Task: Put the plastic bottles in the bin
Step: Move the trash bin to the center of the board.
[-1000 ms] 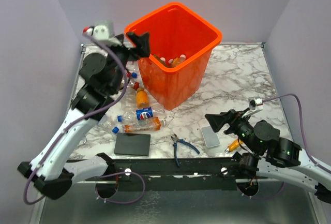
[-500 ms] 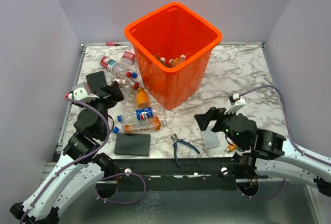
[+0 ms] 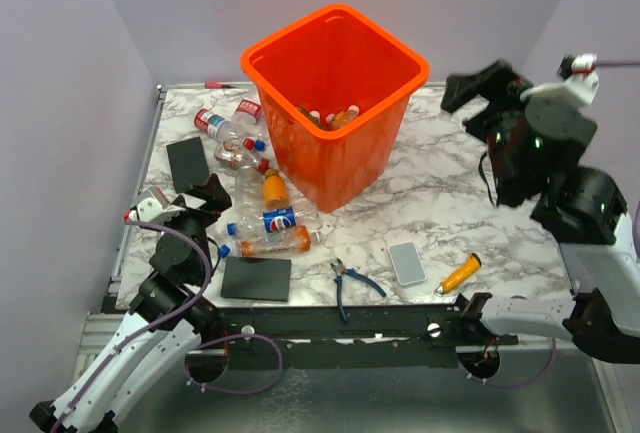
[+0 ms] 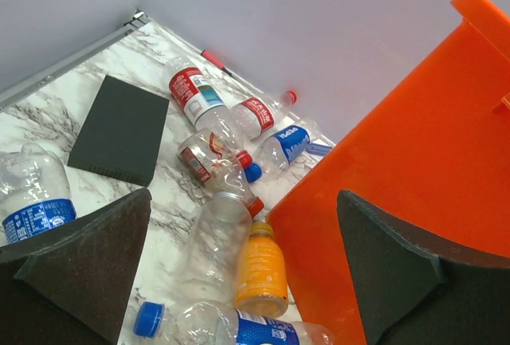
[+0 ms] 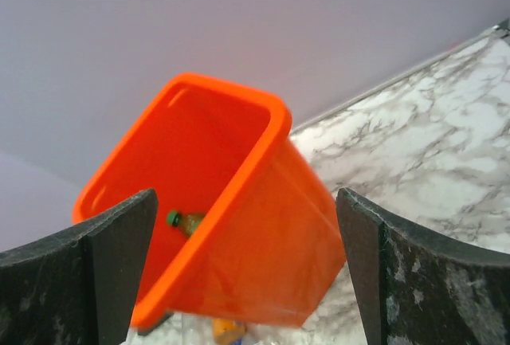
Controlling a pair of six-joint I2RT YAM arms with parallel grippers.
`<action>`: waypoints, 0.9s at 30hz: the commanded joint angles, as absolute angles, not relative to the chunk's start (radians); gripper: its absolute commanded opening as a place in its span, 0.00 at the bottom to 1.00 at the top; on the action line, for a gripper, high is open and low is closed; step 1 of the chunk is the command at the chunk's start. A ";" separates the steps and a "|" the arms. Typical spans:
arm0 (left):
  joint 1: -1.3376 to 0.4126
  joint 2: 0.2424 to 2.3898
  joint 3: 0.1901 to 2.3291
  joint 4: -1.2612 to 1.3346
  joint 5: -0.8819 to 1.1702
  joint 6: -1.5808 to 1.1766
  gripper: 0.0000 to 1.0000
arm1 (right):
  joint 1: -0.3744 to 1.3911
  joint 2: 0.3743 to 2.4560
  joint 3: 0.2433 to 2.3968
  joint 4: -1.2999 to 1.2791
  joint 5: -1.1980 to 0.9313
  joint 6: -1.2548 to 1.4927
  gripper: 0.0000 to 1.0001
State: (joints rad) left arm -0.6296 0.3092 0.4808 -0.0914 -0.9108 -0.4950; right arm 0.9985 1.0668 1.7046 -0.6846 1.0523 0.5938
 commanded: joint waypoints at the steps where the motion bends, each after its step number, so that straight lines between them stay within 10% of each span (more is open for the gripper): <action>1: -0.629 0.289 0.460 -0.075 -0.907 -0.537 0.99 | 0.710 1.288 1.972 -0.931 0.748 0.616 0.96; 9: -0.629 0.256 0.457 -0.104 -0.870 -0.557 0.99 | 0.362 1.520 2.092 -0.969 0.257 0.789 0.93; 27: -0.630 0.252 0.452 -0.103 -0.837 -0.584 0.99 | 0.358 1.656 2.060 -0.939 0.157 0.806 0.83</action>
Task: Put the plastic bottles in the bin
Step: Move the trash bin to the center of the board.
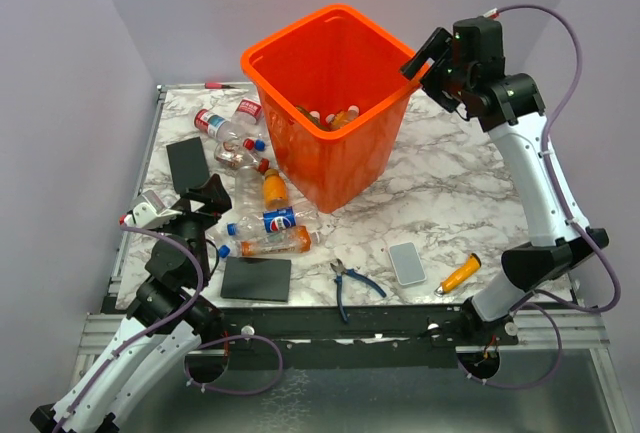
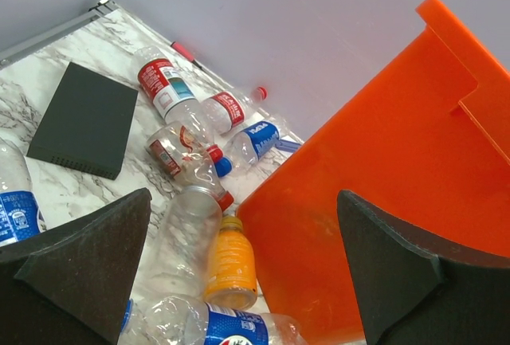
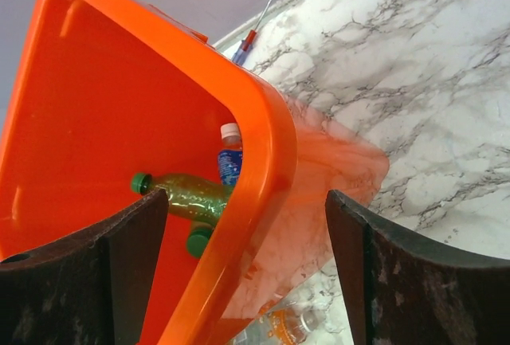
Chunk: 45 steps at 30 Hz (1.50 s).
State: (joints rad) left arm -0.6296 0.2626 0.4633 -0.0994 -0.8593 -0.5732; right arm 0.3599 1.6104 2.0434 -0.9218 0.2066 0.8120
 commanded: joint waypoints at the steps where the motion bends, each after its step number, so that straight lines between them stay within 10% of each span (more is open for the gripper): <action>1: -0.631 0.253 0.452 -0.103 -0.837 -0.583 0.99 | 0.357 1.661 2.057 -0.935 0.152 0.804 0.81; 20: -0.629 0.268 0.449 -0.102 -0.830 -0.588 0.99 | 0.356 1.665 2.110 -0.937 0.196 0.799 0.21; 45: -0.632 0.266 0.449 -0.106 -0.835 -0.584 0.99 | -0.008 1.508 1.954 -0.874 0.306 0.776 0.00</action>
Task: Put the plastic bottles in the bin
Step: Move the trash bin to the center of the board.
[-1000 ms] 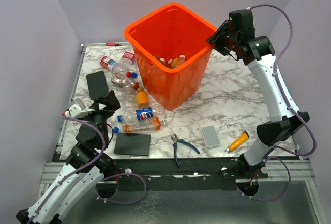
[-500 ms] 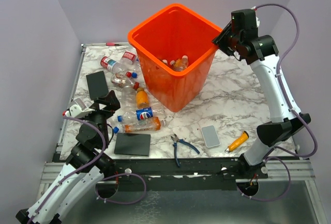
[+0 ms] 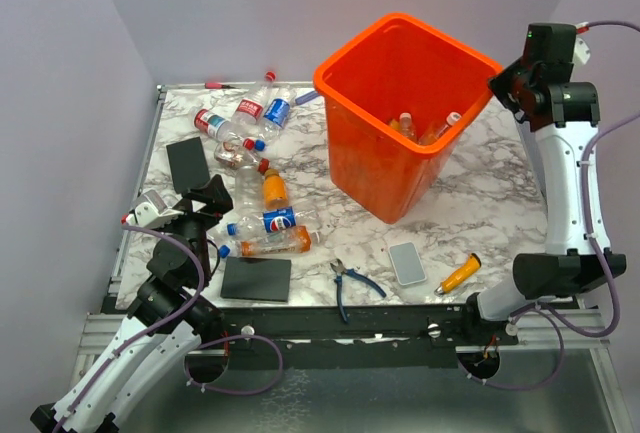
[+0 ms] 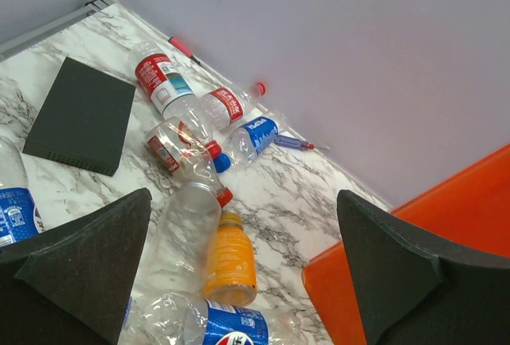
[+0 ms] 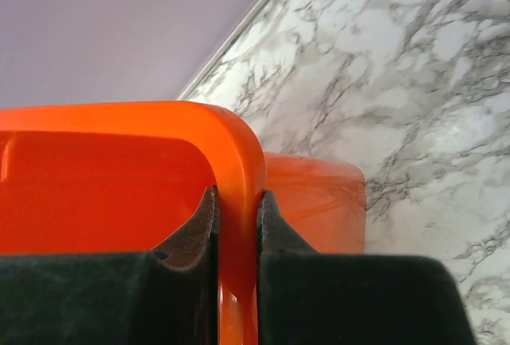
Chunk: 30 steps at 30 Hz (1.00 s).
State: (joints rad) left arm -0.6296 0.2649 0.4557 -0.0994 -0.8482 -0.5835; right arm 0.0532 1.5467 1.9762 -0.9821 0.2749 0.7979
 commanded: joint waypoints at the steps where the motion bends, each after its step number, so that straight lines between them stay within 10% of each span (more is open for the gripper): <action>1: -0.633 0.268 0.449 -0.106 -0.835 -0.584 0.99 | -0.032 1.508 1.946 -0.871 0.302 0.779 0.00; 27: -0.632 0.277 0.446 -0.106 -0.829 -0.589 0.99 | -0.126 1.668 1.978 -0.770 0.123 0.876 0.00; 30: -0.632 0.279 0.446 -0.107 -0.828 -0.589 0.99 | -0.125 1.661 2.002 -0.775 0.092 0.868 0.17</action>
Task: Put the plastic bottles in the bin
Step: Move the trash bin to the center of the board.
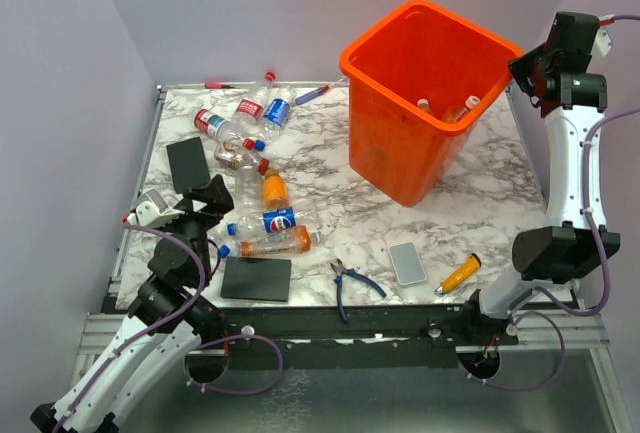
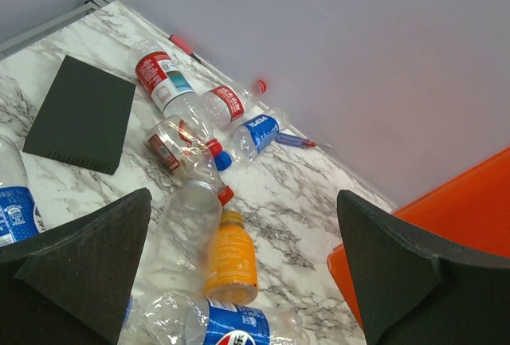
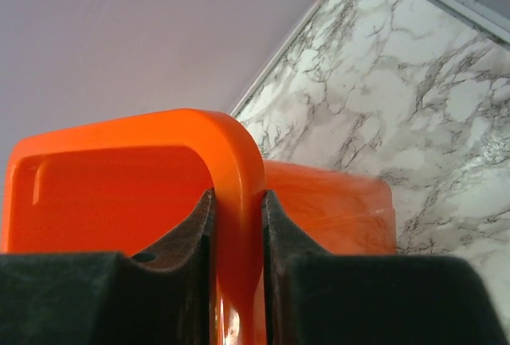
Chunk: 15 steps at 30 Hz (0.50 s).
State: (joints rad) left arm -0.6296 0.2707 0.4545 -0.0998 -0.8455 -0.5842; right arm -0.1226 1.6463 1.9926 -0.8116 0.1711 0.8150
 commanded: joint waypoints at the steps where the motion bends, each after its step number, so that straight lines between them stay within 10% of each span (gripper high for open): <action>1: -0.632 0.279 0.446 -0.107 -0.828 -0.590 0.99 | -0.126 1.657 2.016 -0.785 0.087 0.863 0.27; 7: -0.632 0.274 0.448 -0.106 -0.828 -0.590 0.99 | -0.126 1.586 2.049 -0.821 0.085 0.803 0.95; 15: -0.632 0.273 0.449 -0.108 -0.834 -0.582 0.99 | -0.125 1.390 1.968 -0.786 -0.048 0.786 1.00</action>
